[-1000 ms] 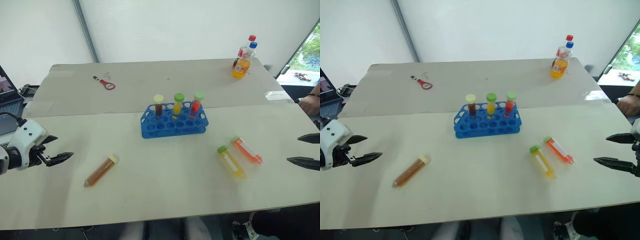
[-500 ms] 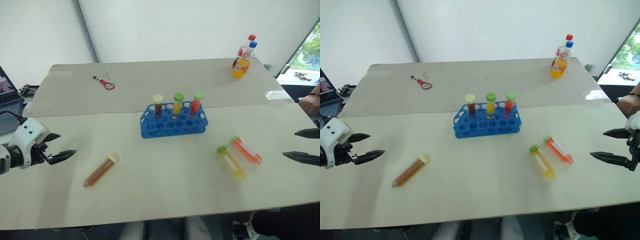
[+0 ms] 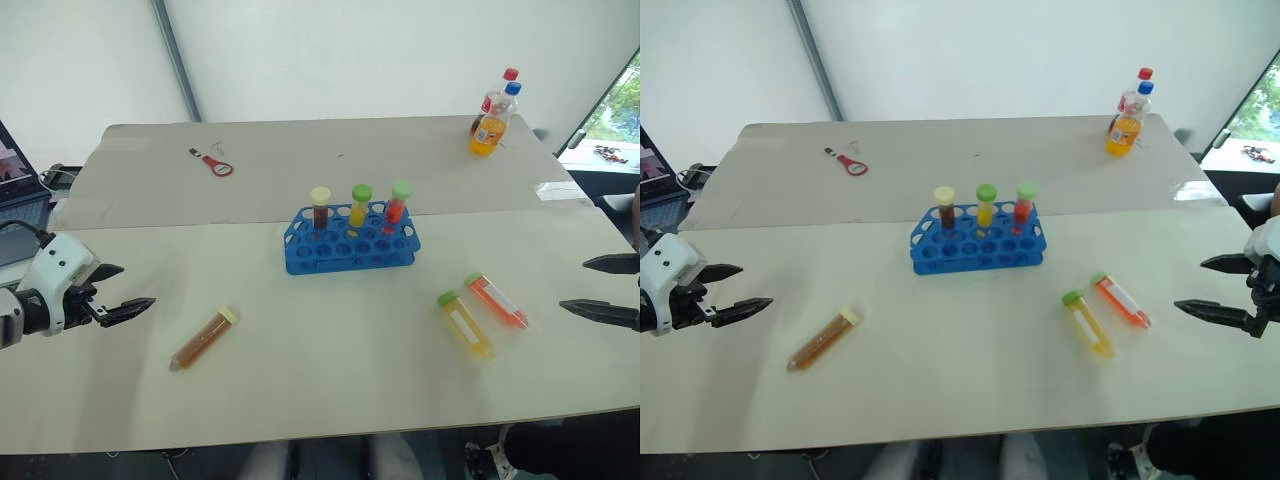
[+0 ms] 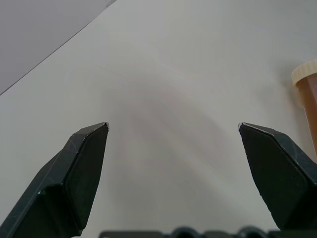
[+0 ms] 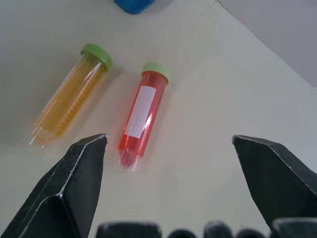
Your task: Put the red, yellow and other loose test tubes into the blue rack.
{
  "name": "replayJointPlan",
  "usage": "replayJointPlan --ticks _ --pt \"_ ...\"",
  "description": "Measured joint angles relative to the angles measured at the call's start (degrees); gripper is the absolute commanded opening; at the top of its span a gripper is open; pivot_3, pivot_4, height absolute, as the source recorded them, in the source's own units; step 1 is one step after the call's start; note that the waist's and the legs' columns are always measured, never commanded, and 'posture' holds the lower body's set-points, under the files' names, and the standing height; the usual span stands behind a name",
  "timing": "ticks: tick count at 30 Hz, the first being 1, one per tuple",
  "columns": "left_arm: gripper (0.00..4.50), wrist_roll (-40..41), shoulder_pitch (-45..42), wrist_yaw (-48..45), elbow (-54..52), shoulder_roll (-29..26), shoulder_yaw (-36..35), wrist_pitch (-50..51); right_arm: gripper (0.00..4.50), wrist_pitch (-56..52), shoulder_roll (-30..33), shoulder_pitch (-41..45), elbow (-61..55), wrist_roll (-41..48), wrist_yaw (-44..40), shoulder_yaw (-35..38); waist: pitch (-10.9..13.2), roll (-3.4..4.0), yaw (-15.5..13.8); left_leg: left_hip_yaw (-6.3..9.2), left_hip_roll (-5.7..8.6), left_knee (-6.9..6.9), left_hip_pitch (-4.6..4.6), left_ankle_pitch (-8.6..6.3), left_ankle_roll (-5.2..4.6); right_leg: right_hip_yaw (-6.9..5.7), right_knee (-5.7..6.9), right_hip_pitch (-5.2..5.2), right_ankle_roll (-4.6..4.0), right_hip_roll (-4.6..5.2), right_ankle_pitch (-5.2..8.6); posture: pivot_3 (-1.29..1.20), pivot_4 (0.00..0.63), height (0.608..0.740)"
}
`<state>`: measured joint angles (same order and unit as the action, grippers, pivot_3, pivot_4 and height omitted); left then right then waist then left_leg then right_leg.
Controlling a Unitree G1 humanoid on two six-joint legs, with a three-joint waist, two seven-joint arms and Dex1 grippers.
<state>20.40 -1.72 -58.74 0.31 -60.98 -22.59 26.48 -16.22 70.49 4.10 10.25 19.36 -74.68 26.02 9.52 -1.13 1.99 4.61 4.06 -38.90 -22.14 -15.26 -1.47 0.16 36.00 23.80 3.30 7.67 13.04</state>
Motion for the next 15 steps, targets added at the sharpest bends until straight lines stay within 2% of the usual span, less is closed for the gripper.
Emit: replayJointPlan --ticks 9,15 --pt "4.47 1.1 -2.0 -0.8 -1.3 0.5 0.0 0.0 4.5 0.0 -0.1 0.0 -0.1 0.0 1.0 -0.1 0.0 0.02 -1.1 -0.61 -0.11 0.02 0.03 -0.02 -0.01 0.6 0.14 0.35 -0.02 -0.11 -0.02 0.0 0.15 0.74" --pt "4.47 4.5 -2.8 -2.1 -8.9 0.7 1.5 2.7 4.5 -0.6 -0.1 1.3 -0.1 -0.1 1.8 -1.1 0.0 0.02 -1.3 -0.67 -0.13 0.0 0.02 -0.03 -0.02 0.66 0.14 0.36 -0.03 -0.11 -0.03 0.0 0.15 0.74"
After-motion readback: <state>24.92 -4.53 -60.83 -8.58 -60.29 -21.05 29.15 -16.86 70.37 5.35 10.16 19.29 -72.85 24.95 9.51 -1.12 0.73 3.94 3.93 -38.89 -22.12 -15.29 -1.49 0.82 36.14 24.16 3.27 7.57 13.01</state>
